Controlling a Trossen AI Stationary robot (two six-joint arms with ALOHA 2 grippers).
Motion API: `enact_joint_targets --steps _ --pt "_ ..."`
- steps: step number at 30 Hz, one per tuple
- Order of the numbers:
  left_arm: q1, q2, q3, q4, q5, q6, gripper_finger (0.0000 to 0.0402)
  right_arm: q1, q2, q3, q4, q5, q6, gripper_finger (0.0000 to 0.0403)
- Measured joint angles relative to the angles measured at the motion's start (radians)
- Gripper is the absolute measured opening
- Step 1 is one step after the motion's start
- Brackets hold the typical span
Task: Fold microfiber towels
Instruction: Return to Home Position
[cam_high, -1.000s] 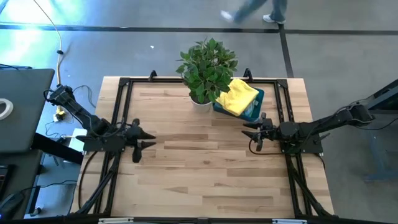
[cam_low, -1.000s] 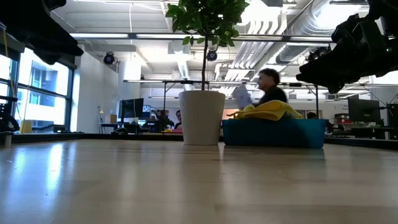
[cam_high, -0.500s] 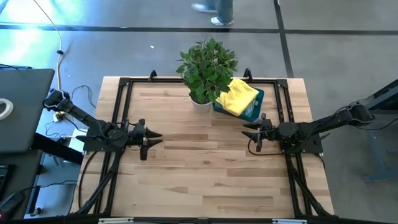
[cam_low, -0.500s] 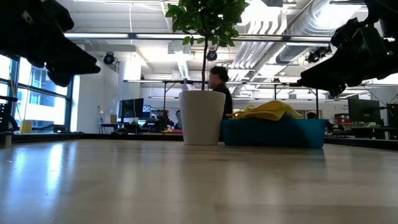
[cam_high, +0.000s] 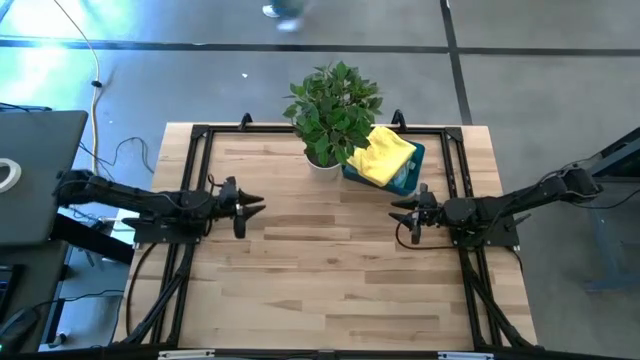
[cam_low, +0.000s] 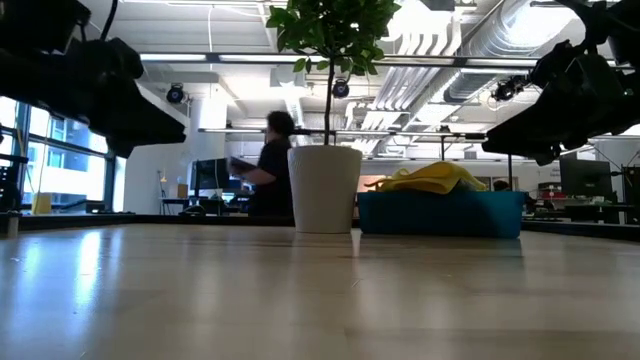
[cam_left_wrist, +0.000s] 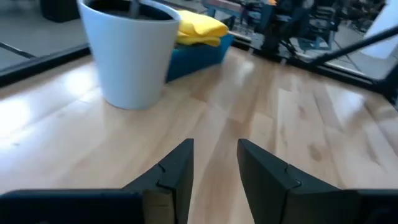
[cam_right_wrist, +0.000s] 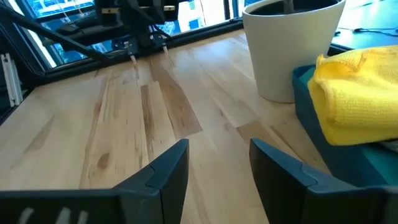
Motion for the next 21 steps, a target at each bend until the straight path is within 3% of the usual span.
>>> enact_joint_targets --steps 7,11,17,21 --pt "0.208 -0.021 0.0 -0.008 0.235 0.019 0.0113 -0.002 0.0 0.0 -0.015 0.002 -0.079 0.0161" --pt "0.275 -0.021 -0.037 0.046 0.297 -0.011 0.0113 -0.002 0.0 0.0 -0.015 0.002 -0.122 0.0161" --pt "0.302 -0.021 -0.043 0.055 0.285 0.034 0.0113 -0.002 0.0 0.0 -0.015 0.003 -0.123 0.0161" --pt "0.313 -0.021 -0.043 0.099 0.13 0.063 0.0113 -0.002 0.0 0.0 -0.014 0.003 -0.123 0.0161"
